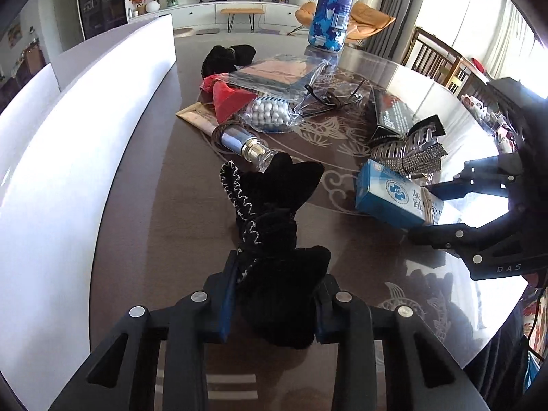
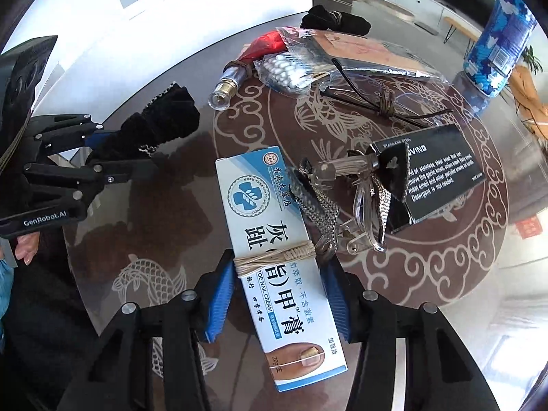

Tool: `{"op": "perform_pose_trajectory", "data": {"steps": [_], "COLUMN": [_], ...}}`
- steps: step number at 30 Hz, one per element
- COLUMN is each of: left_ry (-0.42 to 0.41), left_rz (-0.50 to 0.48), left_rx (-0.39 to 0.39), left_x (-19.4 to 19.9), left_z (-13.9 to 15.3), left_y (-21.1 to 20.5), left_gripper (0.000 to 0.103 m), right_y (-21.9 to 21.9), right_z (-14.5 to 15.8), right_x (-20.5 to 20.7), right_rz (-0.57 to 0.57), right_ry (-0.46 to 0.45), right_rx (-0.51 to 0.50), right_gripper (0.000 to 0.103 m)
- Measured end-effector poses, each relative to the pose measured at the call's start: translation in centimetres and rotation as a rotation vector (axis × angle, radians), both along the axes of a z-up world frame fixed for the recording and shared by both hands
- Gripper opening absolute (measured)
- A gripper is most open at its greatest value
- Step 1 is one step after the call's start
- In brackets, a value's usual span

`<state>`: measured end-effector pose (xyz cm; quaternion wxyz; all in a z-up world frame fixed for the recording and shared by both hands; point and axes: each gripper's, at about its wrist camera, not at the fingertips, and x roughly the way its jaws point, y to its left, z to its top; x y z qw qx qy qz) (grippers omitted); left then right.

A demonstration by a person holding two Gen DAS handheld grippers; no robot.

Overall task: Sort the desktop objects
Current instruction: 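Close the right tool on the nail-cream box while the left tool grips the black gloves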

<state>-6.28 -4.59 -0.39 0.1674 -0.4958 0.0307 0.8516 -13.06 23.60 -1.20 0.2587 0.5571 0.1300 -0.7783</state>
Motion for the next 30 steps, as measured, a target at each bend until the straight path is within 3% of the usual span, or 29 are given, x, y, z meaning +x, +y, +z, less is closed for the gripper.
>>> {"op": "perform_pose_trajectory", "data": {"steps": [4, 7, 8, 10, 11, 13, 18, 23, 29, 30], "left_ry": [0.04, 0.049, 0.05, 0.051, 0.054, 0.048, 0.07, 0.114, 0.115, 0.115], "left_rz": [-0.002, 0.009, 0.016, 0.026, 0.029, 0.028, 0.032, 0.044, 0.061, 0.064], "left_rx": [0.001, 0.052, 0.074, 0.09, 0.091, 0.09, 0.027, -0.026, -0.029, -0.024], "left_x": [2.3, 3.2, 3.8, 4.4, 4.5, 4.5, 5.0, 5.2, 5.2, 5.3], "left_z": [1.3, 1.8, 2.2, 2.3, 2.3, 1.9, 1.2, 1.6, 1.5, 1.6], "left_y": [-0.7, -1.7, -2.0, -2.6, -2.7, -2.7, -1.7, -1.2, -1.7, -1.8], "left_gripper": [0.034, 0.034, 0.034, 0.034, 0.034, 0.034, 0.034, 0.034, 0.034, 0.034], "right_y": [1.8, 3.7, 4.2, 4.1, 4.3, 5.2, 5.5, 5.4, 4.1, 4.0], "right_z": [0.7, 1.2, 1.4, 2.0, 2.1, 1.4, -1.1, -1.3, -1.7, -1.5], "right_x": [1.9, 2.6, 2.8, 3.9, 4.3, 4.1, 4.6, 5.0, 5.5, 5.6], "right_rz": [-0.058, -0.124, -0.143, -0.133, -0.127, -0.17, -0.164, -0.144, -0.082, -0.079], "right_ry": [-0.08, -0.156, -0.143, -0.027, -0.008, -0.032, 0.013, 0.038, 0.059, 0.054], "right_rx": [-0.098, -0.242, -0.225, -0.099, -0.107, -0.14, -0.019, 0.001, 0.066, 0.065], "right_gripper": [0.051, 0.051, 0.051, 0.051, 0.051, 0.052, 0.052, 0.051, 0.056, 0.05]}}
